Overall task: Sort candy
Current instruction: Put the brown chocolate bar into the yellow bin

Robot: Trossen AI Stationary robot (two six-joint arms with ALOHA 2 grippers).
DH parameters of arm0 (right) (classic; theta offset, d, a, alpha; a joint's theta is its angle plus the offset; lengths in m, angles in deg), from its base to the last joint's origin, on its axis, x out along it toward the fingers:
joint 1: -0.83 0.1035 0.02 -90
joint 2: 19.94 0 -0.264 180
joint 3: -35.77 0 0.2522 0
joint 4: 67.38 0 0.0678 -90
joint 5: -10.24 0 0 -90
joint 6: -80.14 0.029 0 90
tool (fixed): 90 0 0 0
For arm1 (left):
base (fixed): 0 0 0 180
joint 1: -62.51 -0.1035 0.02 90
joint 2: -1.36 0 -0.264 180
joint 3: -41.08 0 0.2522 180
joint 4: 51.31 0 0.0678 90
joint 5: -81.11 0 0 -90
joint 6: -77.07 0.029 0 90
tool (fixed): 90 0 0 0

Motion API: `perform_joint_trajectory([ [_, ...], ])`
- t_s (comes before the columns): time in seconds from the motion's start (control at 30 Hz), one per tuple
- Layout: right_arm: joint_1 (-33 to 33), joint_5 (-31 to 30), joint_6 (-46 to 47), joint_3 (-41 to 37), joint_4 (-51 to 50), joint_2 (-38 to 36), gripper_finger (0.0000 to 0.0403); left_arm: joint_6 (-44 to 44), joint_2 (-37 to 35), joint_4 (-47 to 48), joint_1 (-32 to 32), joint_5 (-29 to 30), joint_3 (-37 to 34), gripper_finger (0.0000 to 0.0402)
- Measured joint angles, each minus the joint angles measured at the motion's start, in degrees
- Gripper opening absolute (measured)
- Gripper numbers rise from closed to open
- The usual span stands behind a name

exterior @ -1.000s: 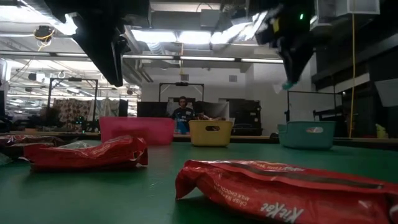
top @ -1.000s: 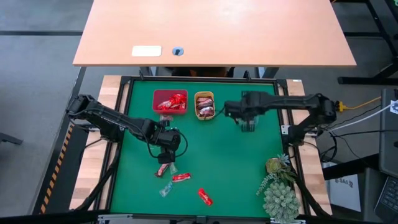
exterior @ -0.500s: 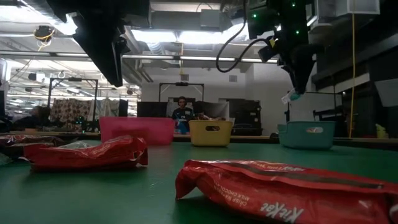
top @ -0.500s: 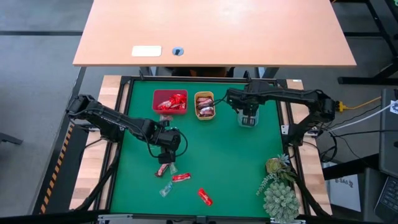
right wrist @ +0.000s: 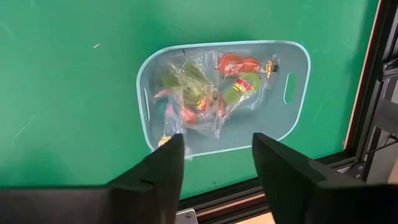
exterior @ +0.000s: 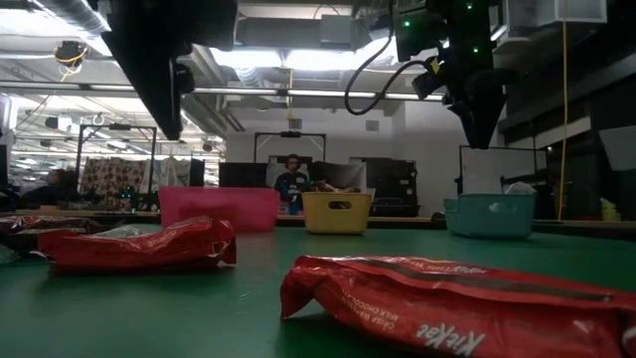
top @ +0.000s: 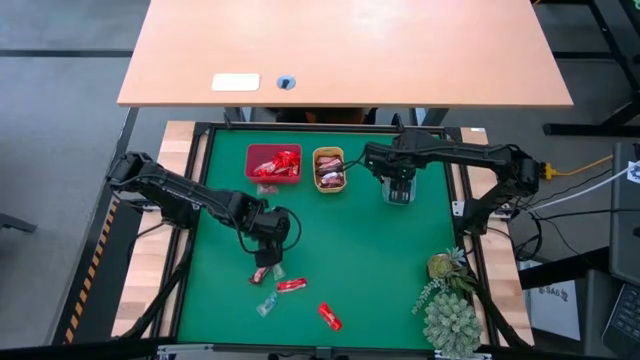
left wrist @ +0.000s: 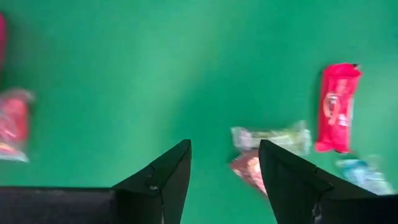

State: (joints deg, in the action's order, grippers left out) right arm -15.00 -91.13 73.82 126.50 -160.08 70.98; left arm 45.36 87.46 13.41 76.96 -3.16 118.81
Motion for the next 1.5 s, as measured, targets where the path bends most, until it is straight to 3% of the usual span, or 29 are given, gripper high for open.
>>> perform_joint_trajectory([
  [0.2, 0.0, 1.2, 0.0, 0.0, 0.0, 0.0, 0.0222, -9.8, 0.0, 0.9, 2.8, -2.5, 0.0, 0.0183],
  [0.43, 0.0, 2.0, 0.0, 0.0, 0.0, 0.0, 0.0227, -21.1, 0.0, 0.9, 7.7, -2.4, 0.0, 0.0183],
  [0.87, 0.1, 2.0, 0.0, 0.0, 1.4, 0.0, 0.0227, -37.0, 1.2, 0.9, 15.8, 4.5, -0.1, 0.0183],
  [1.13, 0.1, 2.0, 0.0, 0.0, 1.8, 0.0, 0.0227, -41.5, 8.6, 0.6, 19.2, 3.8, -0.1, 0.0183],
  [1.5, 0.1, 2.0, 0.0, 0.0, 3.1, 0.0, 0.0227, -41.7, 16.0, 0.2, 19.2, 3.8, -0.1, 0.0183],
])
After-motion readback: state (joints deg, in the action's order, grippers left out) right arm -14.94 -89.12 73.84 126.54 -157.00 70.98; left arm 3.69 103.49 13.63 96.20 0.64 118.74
